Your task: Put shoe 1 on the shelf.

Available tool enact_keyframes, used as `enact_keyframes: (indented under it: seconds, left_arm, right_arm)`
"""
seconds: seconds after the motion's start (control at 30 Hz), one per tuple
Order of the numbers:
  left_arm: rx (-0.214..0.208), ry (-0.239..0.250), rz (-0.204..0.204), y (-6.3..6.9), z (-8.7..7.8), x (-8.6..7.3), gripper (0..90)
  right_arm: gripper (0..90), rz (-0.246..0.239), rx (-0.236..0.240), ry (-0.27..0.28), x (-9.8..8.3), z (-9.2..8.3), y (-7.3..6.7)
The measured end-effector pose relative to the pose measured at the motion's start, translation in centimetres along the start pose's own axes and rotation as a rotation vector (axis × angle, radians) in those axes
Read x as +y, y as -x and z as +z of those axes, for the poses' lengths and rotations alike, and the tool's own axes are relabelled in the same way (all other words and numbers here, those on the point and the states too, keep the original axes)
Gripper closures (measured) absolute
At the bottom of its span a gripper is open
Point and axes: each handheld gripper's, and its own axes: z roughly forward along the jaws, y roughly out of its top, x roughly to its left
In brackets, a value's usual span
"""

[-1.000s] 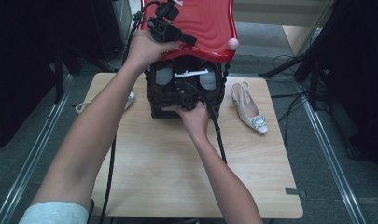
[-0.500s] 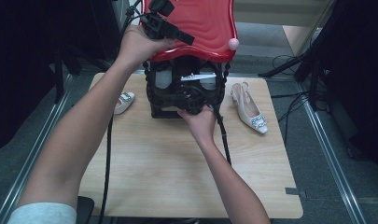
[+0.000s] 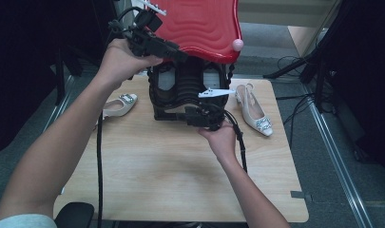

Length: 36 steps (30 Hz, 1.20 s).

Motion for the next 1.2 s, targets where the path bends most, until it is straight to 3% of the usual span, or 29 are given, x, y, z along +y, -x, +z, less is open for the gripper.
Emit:
enact_keyframes:
  seconds: [0.23,0.37,0.5,0.6,0.83,1.2]
  left_arm:
    - [-0.015,0.002,0.005,0.7,-0.4,-2.9,39.4]
    - [-0.028,-0.003,-0.029,1.0,-0.5,-4.9,39.4]
    - [-0.034,0.002,-0.020,1.5,-0.3,-6.9,39.5]
    - [-0.022,-0.001,-0.011,1.7,0.0,-8.4,39.3]
    - [-0.045,0.013,-0.037,1.4,1.0,-11.9,38.7]
    - [-0.045,-0.027,-0.067,1.2,3.3,-17.2,39.2]
  right_arm:
    - [46.2,0.013,0.004,-0.010,-2.0,-2.0,0.3]
    - [43.8,-0.011,0.001,-0.003,-3.1,-2.9,0.3]
    - [44.0,-0.018,-0.007,-0.010,-4.3,-3.4,0.4]
    - [44.4,-0.008,0.005,-0.015,-4.8,-3.7,0.7]
    - [45.8,0.005,0.011,-0.005,-5.7,-4.8,1.8]
    - [46.0,0.008,0.010,-0.017,-6.9,-4.6,2.5]
